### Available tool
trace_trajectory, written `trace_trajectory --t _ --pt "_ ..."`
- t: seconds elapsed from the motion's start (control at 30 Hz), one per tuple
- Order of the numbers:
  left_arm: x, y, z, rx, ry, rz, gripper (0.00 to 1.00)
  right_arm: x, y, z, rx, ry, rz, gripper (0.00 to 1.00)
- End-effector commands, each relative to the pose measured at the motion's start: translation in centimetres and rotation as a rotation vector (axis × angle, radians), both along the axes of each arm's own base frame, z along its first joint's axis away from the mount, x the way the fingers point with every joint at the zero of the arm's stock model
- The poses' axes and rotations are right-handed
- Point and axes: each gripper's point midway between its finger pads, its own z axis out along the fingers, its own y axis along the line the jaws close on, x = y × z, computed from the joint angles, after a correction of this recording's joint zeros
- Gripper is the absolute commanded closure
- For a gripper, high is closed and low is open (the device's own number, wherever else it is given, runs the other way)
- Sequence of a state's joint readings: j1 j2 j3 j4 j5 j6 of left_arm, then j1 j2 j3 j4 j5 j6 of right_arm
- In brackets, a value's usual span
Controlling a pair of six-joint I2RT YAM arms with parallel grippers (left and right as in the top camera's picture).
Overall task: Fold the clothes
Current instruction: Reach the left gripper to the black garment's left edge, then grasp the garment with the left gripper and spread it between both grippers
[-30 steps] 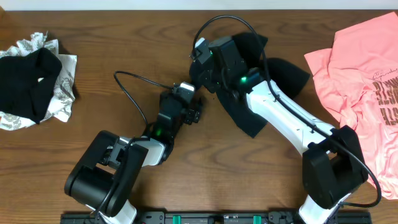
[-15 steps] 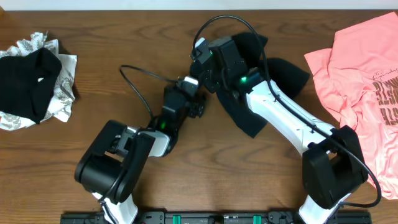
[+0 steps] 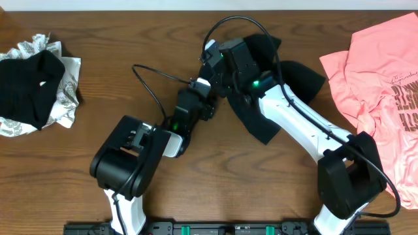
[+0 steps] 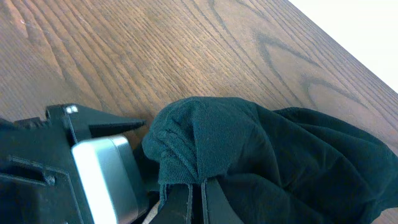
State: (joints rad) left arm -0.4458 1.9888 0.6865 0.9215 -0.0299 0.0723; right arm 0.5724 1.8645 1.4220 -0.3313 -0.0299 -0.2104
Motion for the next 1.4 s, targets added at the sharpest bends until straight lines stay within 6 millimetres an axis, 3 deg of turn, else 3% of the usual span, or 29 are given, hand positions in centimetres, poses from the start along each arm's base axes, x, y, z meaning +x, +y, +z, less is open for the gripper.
trace_trajectory --t 0.0,0.17,0.43,0.5,0.67,0.8,1.0,1.37 --pt "1.5 0.4 1.3 -0.020 -0.037 0.028 0.40 0.2 0.5 0.8 0.023 -0.008 -0.003 0.99" --pt "2.2 1.4 1.9 -0.031 -0.061 0.052 0.51 0.1 0.4 0.7 0.021 -0.005 -0.003 0.99" --pt "2.5 1.6 2.3 -0.038 -0.078 0.060 0.94 0.1 0.4 0.7 0.021 -0.005 -0.003 0.99" --pt "2.6 1.6 2.7 -0.042 -0.088 0.059 0.94 0.1 0.4 0.7 0.021 -0.005 -0.003 0.94" --pt "2.7 1.6 3.5 -0.025 -0.113 0.048 0.94 -0.1 0.3 0.5 0.014 0.006 -0.004 0.61" --pt "2.8 1.5 4.0 -0.021 -0.127 0.045 0.94 -0.2 0.2 0.4 0.011 0.011 -0.004 0.48" --pt "2.8 1.5 4.9 -0.002 -0.153 0.033 0.94 -0.5 -0.9 -0.2 0.059 0.102 -0.111 0.46" --pt "3.0 3.0 6.2 0.080 -0.171 0.059 0.94 -5.1 -7.6 -4.8 -0.052 0.448 -0.343 0.53"
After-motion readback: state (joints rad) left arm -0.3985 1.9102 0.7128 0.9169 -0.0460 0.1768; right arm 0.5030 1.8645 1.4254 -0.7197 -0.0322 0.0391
